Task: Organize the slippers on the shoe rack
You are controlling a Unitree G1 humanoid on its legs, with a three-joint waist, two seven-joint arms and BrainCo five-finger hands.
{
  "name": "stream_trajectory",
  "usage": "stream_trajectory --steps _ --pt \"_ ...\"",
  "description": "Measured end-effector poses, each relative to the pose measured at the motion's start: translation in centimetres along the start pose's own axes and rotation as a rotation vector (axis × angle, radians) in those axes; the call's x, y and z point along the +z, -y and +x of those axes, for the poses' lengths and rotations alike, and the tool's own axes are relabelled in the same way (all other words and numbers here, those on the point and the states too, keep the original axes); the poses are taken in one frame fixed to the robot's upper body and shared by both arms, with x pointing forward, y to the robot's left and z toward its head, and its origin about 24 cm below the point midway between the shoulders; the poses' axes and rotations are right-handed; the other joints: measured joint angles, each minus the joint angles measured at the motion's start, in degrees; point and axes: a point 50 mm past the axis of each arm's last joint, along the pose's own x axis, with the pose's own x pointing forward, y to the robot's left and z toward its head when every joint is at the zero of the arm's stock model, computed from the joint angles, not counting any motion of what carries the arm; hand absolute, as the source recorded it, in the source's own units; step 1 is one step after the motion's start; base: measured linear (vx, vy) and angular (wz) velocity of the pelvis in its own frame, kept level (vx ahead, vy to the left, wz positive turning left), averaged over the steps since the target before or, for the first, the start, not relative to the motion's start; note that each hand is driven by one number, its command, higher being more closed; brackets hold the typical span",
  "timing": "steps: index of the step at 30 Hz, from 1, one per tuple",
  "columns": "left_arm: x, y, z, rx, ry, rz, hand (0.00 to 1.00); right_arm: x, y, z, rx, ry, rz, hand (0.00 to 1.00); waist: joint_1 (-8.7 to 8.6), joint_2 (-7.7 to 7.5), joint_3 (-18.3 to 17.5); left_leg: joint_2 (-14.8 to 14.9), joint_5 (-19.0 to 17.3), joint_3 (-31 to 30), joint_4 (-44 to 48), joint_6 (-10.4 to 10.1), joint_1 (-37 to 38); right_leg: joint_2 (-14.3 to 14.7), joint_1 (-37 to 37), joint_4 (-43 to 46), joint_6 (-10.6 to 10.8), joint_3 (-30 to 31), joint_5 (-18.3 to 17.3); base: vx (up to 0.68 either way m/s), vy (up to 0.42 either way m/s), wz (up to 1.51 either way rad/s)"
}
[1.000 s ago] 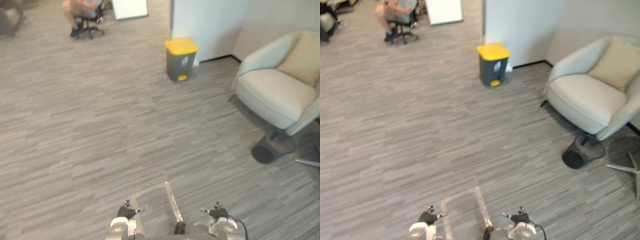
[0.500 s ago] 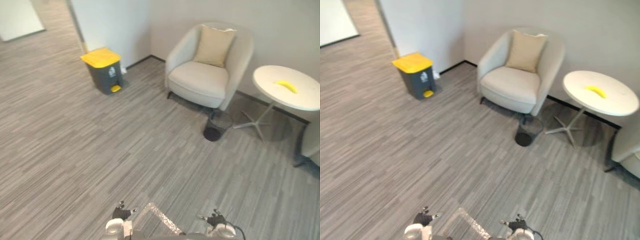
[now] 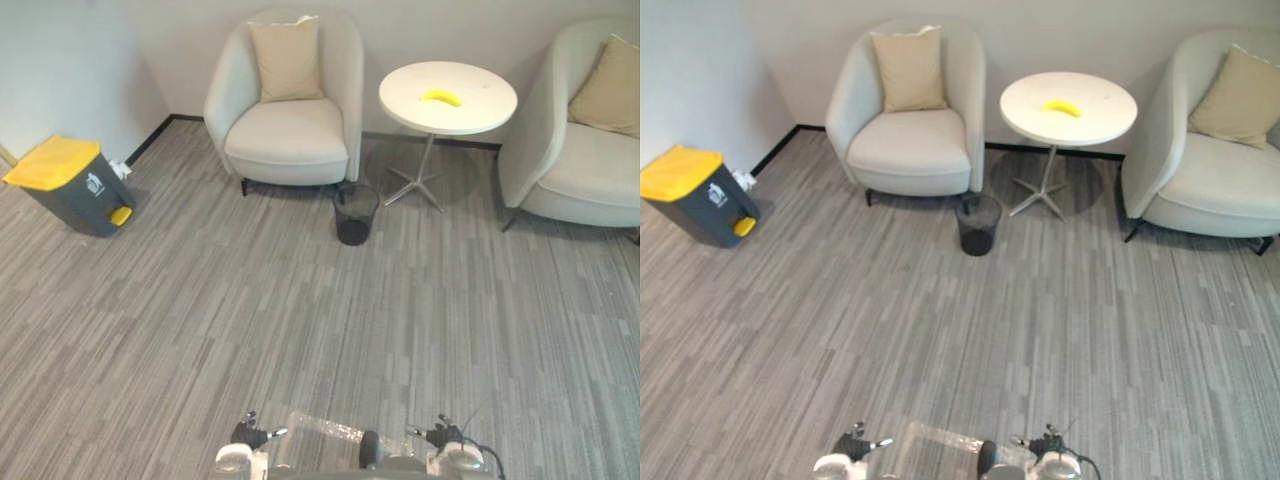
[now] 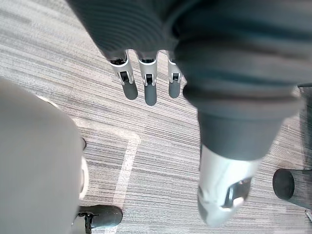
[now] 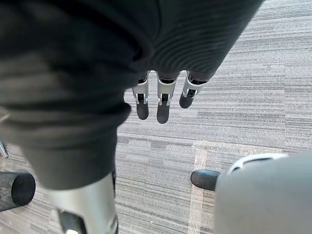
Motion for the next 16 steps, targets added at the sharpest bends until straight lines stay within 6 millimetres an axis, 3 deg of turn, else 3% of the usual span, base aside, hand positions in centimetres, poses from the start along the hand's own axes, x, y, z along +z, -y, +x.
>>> stream_trajectory --steps 2,4,6,8,10,12,16 --pt "0.2 -0.1 -0.1 0.016 0.018 -0.044 0.0 0.1 0.0 0.0 -0.003 0.007 0.003 0.0 0.35 0.58 0.6 4.2 0.6 -0.3 14.8 0.5 -5.3 1.7 1.0 0.2 -0.6 1.7 -0.5 -0.03 -0.061 -0.72" --pt "0.4 0.0 -0.1 0.016 0.026 -0.056 0.0 0.2 0.1 -0.1 -0.009 0.017 0.007 0.0 0.61 1.03 0.7 4.7 -2.0 -3.5 19.7 1.2 -8.3 2.2 1.6 0.6 -0.9 4.5 -0.6 0.04 0.024 -0.8" --pt "0.5 0.0 -0.2 0.016 0.033 -0.054 0.0 0.1 0.3 -0.1 -0.019 0.014 0.017 0.0 0.86 0.78 0.7 2.3 -4.1 -5.9 13.3 1.1 -9.0 1.5 1.6 0.5 -0.9 7.2 -0.6 0.05 0.06 -0.85" --pt "0.5 0.0 -0.1 0.018 0.034 -0.049 0.0 0.2 0.4 -0.2 -0.023 0.025 0.025 0.0 1.09 0.68 0.7 -0.8 -3.3 -11.0 1.0 0.3 -7.8 0.8 1.4 0.4 -0.2 8.4 -0.1 0.07 0.126 -0.66" --pt "0.4 0.5 -0.2 0.001 0.03 -0.039 0.0 -0.6 1.0 -0.2 -0.045 -0.008 0.055 0.0 1.28 1.58 0.0 -1.9 3.0 -15.4 -10.8 -0.1 -5.1 1.3 1.7 -0.8 0.7 9.3 0.4 0.05 0.134 -0.44" --pt "0.2 0.2 -0.2 0.008 0.022 -0.034 0.0 -1.0 0.6 -0.4 -0.048 -0.019 0.089 0.0 1.3 0.28 -0.9 -3.2 4.2 -13.7 -14.4 0.4 -3.1 -0.2 3.7 -2.8 2.3 9.0 1.5 0.17 0.152 -0.19" --pt "0.1 -0.1 -0.1 0.007 0.011 -0.002 0.0 -1.9 0.4 -0.5 -0.045 -0.053 0.096 0.0 1.15 -1.56 -2.4 -5.2 5.6 -13.1 -18.8 1.1 -0.3 -1.8 3.5 -2.7 3.1 8.9 0.9 0.2 0.113 -0.01"
